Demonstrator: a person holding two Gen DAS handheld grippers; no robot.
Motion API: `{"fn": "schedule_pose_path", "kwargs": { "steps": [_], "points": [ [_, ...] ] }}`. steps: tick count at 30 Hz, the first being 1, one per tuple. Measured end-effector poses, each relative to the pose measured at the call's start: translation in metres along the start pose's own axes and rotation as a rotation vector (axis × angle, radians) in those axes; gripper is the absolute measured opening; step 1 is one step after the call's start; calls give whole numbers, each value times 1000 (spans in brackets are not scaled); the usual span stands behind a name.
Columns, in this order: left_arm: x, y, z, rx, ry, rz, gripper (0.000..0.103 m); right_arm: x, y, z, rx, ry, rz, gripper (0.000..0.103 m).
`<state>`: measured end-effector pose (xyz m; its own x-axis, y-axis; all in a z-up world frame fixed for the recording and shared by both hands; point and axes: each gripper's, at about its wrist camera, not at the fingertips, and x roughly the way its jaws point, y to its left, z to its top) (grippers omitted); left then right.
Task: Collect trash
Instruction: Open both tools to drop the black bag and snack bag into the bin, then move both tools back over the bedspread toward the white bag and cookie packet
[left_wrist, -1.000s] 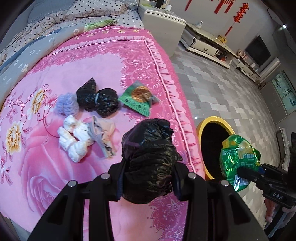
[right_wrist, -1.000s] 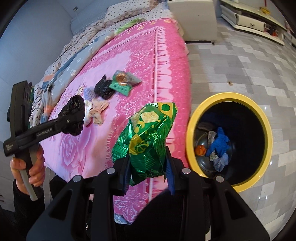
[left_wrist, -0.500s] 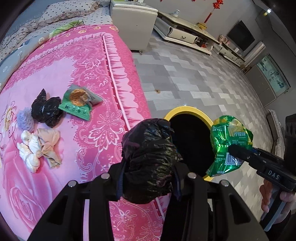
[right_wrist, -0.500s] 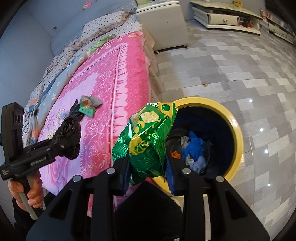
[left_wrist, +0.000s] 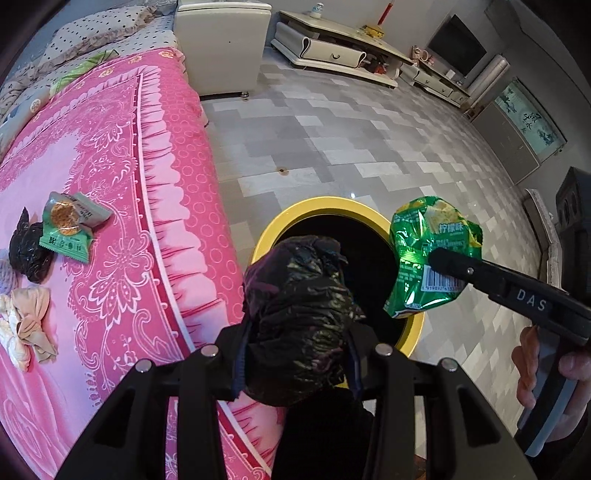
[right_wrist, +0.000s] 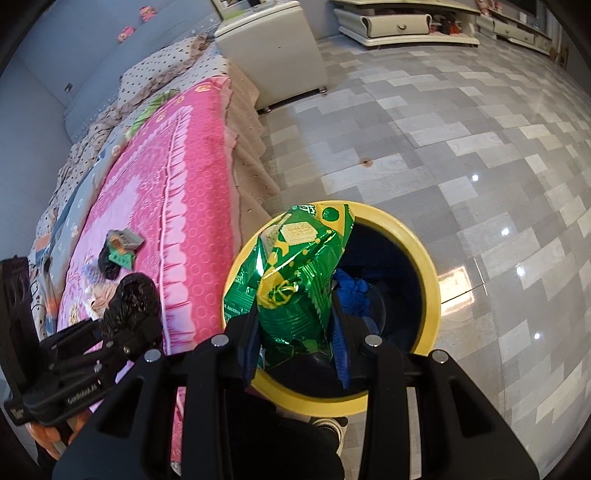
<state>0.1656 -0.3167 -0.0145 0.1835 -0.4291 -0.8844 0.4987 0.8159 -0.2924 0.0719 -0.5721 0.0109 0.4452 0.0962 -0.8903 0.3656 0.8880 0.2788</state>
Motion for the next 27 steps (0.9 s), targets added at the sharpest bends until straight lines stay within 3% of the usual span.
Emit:
{"fn": "schedule_pose_path", "kwargs": {
  "steps": [10, 18, 20, 27],
  "points": [
    [24, -9, 5, -9, 26, -35, 39, 12, -27, 11, 62, -9, -34, 35],
    [19, -11, 5, -10, 5, -28, 53, 10, -34, 13, 84, -18, -81, 44],
    [19, -7, 5, -21, 6, -28, 61, 10, -34, 13, 90, -19, -90, 44],
    [8, 3, 1, -21, -25, -5, 69, 8, -30, 11, 94, -17, -110, 47]
  ]
}}
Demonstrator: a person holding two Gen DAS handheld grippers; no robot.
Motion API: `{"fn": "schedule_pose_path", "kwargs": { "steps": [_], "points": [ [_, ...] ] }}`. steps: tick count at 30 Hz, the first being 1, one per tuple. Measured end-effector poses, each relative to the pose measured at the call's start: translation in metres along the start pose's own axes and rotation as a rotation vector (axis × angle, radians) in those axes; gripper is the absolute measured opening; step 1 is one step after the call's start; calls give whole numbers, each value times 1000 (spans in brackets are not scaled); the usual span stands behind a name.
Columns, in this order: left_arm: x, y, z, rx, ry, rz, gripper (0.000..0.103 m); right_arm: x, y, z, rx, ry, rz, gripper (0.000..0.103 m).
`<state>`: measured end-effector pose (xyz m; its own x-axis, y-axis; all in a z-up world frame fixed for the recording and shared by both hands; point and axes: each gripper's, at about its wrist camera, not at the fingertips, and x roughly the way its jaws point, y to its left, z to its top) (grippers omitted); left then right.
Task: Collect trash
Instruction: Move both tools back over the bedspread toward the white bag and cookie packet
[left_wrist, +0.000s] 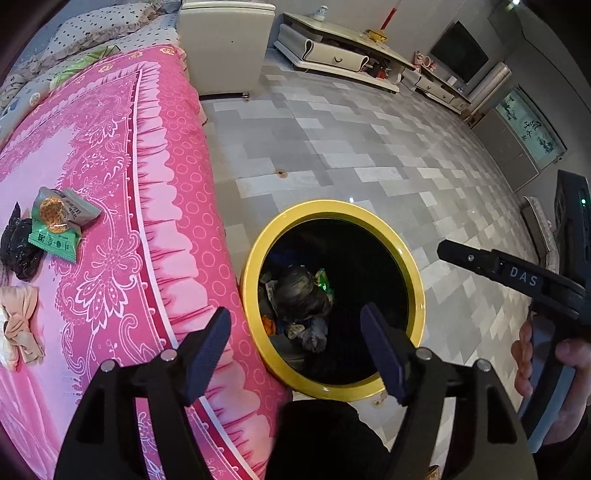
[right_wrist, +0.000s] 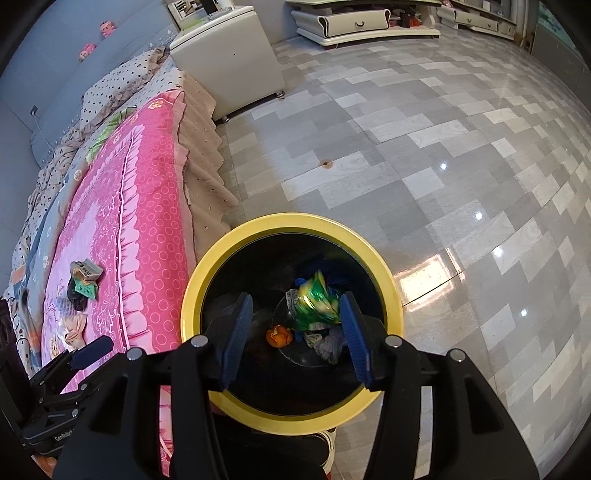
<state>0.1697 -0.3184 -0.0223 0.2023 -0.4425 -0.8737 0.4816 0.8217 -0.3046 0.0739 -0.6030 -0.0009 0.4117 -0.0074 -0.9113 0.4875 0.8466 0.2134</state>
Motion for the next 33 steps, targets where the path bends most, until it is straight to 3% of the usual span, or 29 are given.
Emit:
{"fn": "schedule_pose_path", "kwargs": {
  "steps": [13, 16, 33],
  "points": [
    [-29, 77, -12, -87, -36, 67, 74, -6, 59, -9, -97, 13, 41, 49],
    [-38, 100, -16, -119, -43, 94, 74, -4, 83, -12, -137, 18, 57, 54],
    [-84, 236, -38, -316, -68, 231, 74, 29, 236, -16, -357, 69, 145, 53]
  ]
}}
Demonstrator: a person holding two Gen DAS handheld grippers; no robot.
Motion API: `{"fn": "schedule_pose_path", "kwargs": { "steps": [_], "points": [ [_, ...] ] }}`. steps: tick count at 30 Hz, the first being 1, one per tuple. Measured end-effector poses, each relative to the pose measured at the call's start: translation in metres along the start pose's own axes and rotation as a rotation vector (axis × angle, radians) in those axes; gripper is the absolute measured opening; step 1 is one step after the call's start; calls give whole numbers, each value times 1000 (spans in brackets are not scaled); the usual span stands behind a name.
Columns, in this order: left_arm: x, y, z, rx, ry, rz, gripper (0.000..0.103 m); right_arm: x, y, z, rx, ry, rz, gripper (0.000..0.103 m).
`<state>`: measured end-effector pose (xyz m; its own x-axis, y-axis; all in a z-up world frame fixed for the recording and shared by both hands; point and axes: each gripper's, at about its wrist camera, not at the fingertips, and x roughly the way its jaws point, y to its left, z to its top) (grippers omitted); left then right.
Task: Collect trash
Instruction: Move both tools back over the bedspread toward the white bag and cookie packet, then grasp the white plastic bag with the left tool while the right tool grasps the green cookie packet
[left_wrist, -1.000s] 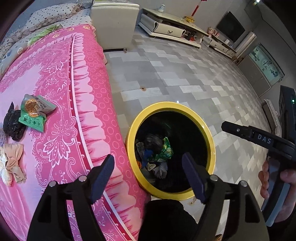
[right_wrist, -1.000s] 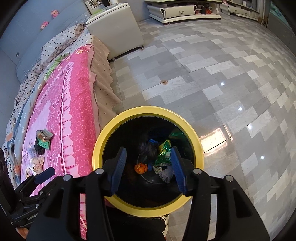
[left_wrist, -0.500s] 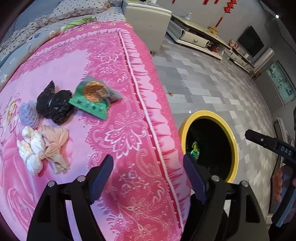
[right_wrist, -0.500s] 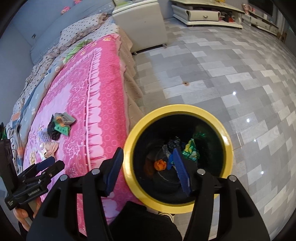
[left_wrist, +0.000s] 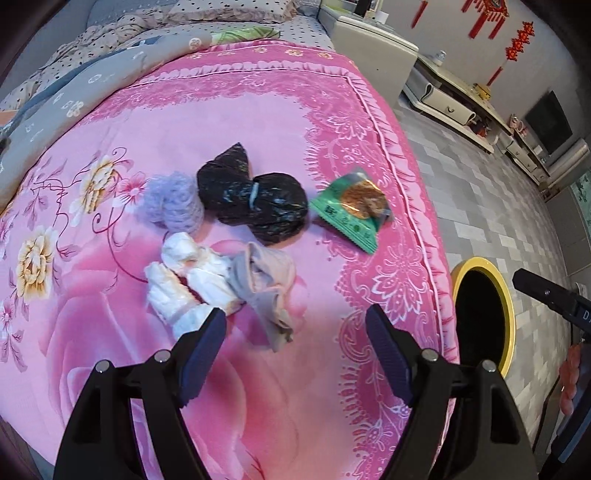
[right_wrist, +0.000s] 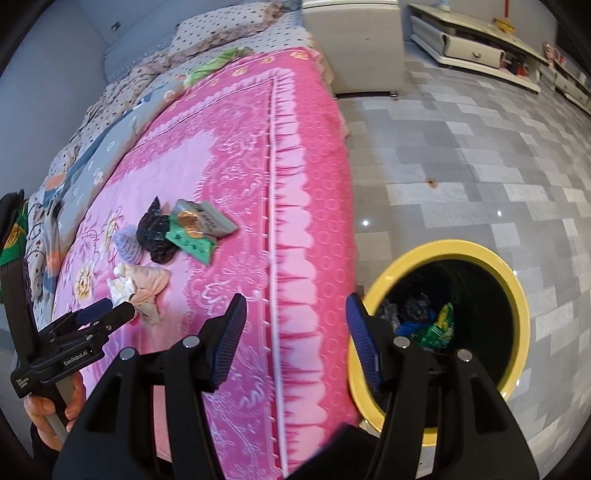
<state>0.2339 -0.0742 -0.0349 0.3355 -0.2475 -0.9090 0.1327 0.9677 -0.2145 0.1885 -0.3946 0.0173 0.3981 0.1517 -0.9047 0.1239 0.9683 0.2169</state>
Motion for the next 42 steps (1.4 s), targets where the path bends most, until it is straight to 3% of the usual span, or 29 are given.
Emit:
{"fn": "schedule_pose_path", "kwargs": {
  "steps": [8, 15, 20, 32, 36, 40, 42],
  "points": [
    [4, 43, 6, -39, 4, 57, 74, 34, 55, 23, -95, 41, 22, 54],
    [20, 68, 9, -61, 44, 64, 74, 66, 85, 48, -152, 70, 18, 59],
    [33, 80, 8, -56, 84, 53, 74, 94, 95, 66, -159, 108, 24, 64],
    [58, 79, 8, -46, 121, -11, 74, 153, 116, 85, -196, 163, -20, 63],
    [65, 75, 7, -37, 119, -11, 72, 166, 120, 82, -207, 182, -24, 55],
    [67, 71, 9, -23, 103, -4, 53, 172, 126, 78, -227, 182, -33, 45],
    [67, 69, 9, -14, 97, -6, 48, 173, 129, 77, -234, 184, -21, 35]
  ]
}}
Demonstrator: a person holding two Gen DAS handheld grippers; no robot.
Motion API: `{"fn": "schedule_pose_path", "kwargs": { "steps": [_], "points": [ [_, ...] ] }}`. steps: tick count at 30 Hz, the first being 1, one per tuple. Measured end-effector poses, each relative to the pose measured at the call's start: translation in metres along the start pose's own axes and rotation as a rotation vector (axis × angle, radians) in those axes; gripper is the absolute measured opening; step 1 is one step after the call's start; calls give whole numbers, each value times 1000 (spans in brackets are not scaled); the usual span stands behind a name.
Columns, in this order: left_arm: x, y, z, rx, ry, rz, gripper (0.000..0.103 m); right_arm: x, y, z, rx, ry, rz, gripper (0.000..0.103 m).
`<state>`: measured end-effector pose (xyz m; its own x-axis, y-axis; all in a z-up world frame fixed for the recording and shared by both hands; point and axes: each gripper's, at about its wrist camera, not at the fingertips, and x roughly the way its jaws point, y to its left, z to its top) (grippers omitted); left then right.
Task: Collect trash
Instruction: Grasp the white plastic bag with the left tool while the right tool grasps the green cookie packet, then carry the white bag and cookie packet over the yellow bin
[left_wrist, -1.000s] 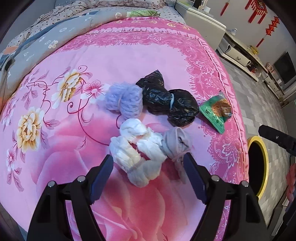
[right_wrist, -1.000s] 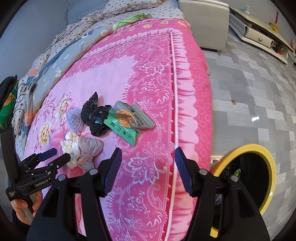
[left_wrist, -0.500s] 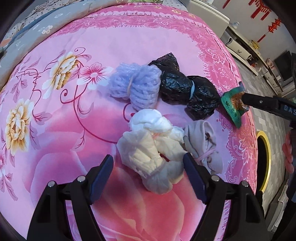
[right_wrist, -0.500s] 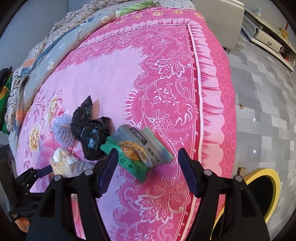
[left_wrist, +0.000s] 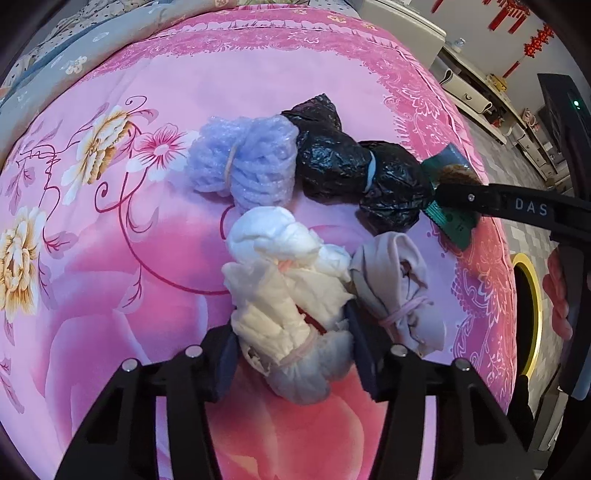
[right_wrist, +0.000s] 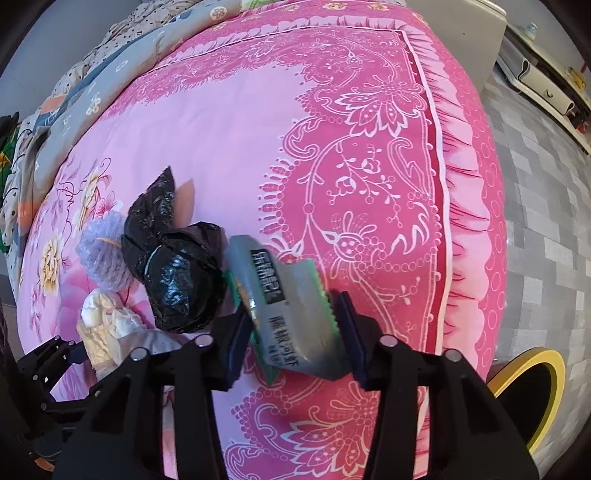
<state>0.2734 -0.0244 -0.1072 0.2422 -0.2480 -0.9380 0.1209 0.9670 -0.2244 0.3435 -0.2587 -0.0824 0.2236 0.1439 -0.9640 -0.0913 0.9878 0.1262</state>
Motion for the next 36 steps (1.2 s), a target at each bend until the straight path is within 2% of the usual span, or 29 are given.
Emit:
{"fn": "schedule_pose_path", "kwargs": {
  "steps": [5, 16, 26, 36],
  "points": [
    [-2, -2, -1, 16, 2, -11, 40, -4, 7, -5, -10, -3, 14, 28],
    [-35, 17, -22, 20, -20, -4, 40, -35, 9, -25, -23, -39, 34, 27],
    [-63, 35, -46, -4, -33, 28, 40, -72, -5, -58, -2, -67, 62, 27],
    [-91, 11, -53, 8, -64, 8, 40, -114, -34, -95, 36, -105, 69, 27]
  ]
}}
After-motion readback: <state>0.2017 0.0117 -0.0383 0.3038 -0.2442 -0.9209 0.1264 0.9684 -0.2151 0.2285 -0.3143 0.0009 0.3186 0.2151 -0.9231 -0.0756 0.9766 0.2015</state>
